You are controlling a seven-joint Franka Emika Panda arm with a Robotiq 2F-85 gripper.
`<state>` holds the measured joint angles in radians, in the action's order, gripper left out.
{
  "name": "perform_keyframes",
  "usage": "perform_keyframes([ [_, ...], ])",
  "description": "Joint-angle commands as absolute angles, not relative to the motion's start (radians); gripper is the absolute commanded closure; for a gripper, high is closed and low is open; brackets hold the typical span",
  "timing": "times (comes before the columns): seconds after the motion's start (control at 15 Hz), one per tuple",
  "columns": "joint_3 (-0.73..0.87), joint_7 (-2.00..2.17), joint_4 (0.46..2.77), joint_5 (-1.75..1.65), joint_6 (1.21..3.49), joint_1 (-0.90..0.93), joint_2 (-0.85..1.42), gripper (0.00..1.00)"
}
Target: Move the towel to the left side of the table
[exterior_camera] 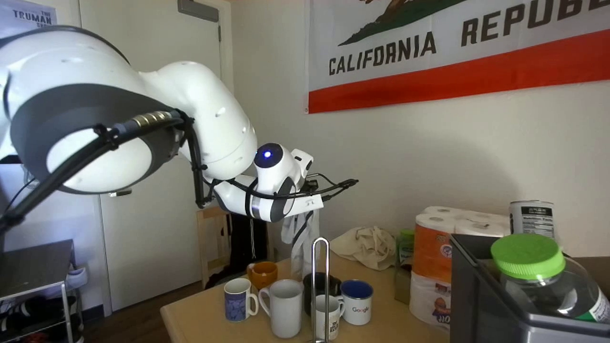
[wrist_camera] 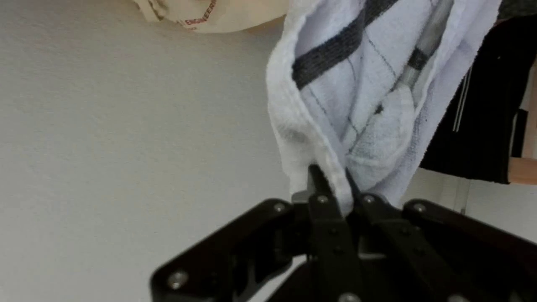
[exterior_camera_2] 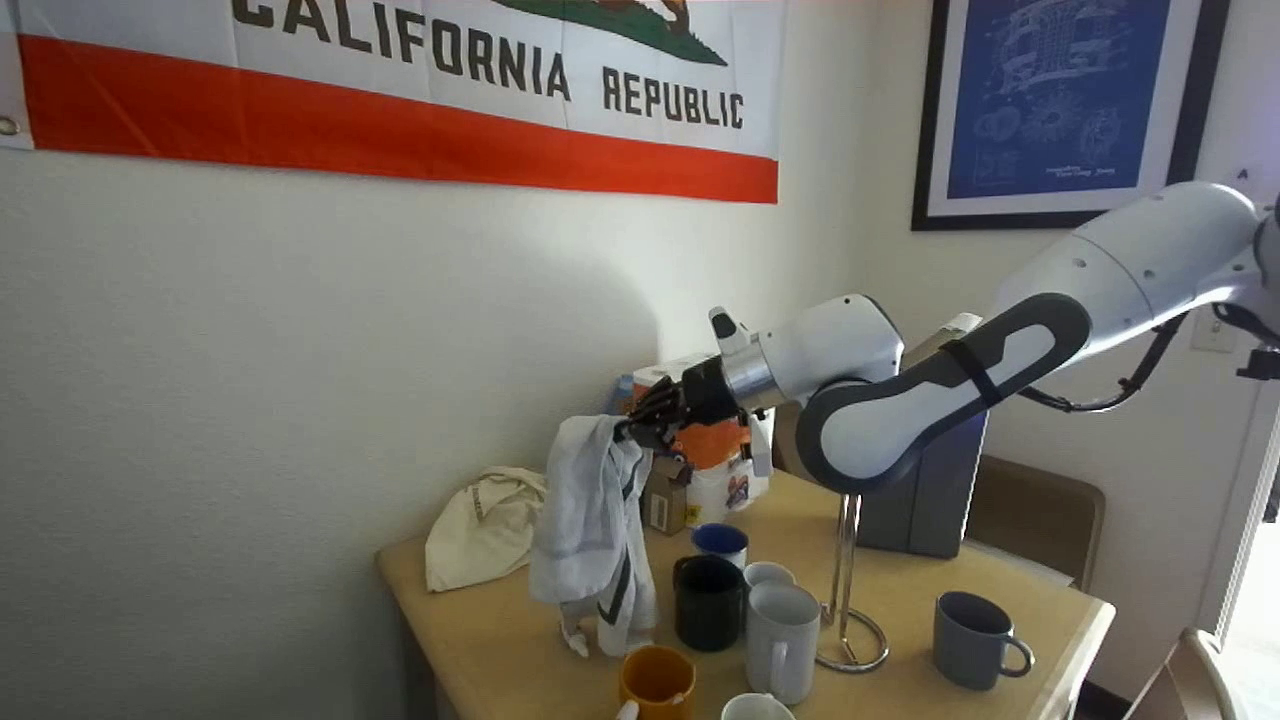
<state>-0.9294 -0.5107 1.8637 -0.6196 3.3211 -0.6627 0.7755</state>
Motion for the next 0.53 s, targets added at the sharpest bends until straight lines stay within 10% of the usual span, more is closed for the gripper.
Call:
perform_keyframes([
  [0.0,-1.003,-0.534,1.863,-0.644,3.211,-0.716,0.821,0.98],
  [0.47,-1.030,-0.563,1.861,-0.625,3.044,-0.735,0.847,0.98],
])
